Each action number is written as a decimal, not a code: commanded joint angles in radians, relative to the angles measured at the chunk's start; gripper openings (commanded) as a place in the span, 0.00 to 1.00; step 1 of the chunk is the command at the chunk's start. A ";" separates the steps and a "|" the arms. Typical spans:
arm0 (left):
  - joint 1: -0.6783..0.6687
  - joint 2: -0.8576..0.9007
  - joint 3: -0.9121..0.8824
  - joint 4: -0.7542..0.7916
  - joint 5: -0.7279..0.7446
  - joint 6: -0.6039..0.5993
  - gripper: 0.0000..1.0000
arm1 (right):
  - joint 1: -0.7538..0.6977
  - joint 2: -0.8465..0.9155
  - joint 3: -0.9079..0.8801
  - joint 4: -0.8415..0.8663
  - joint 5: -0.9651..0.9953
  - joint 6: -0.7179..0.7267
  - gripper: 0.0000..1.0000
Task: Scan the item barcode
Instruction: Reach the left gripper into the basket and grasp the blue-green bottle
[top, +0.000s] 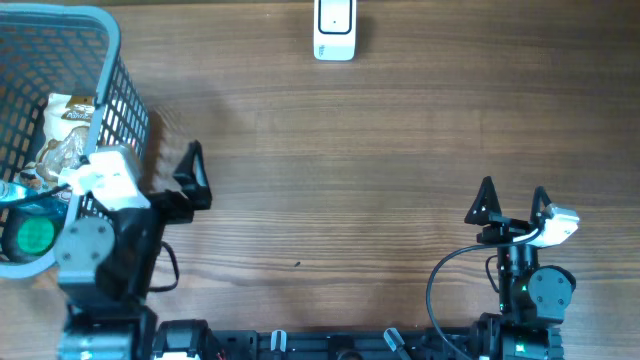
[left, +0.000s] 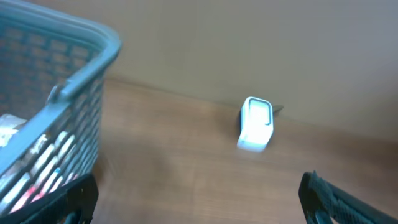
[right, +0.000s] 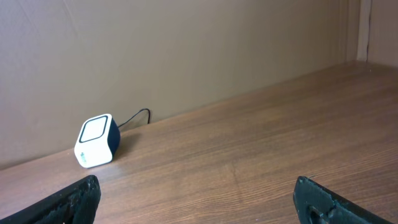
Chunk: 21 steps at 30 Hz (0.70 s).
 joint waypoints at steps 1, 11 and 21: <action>0.006 0.121 0.218 -0.126 -0.079 -0.048 1.00 | 0.006 -0.008 -0.001 0.003 -0.015 -0.016 1.00; 0.006 0.154 0.299 -0.246 -0.031 -0.087 1.00 | 0.006 -0.008 -0.001 0.003 -0.015 -0.016 1.00; 0.034 0.421 0.740 -0.449 -0.189 -0.124 1.00 | 0.006 -0.008 -0.001 0.003 -0.015 -0.016 1.00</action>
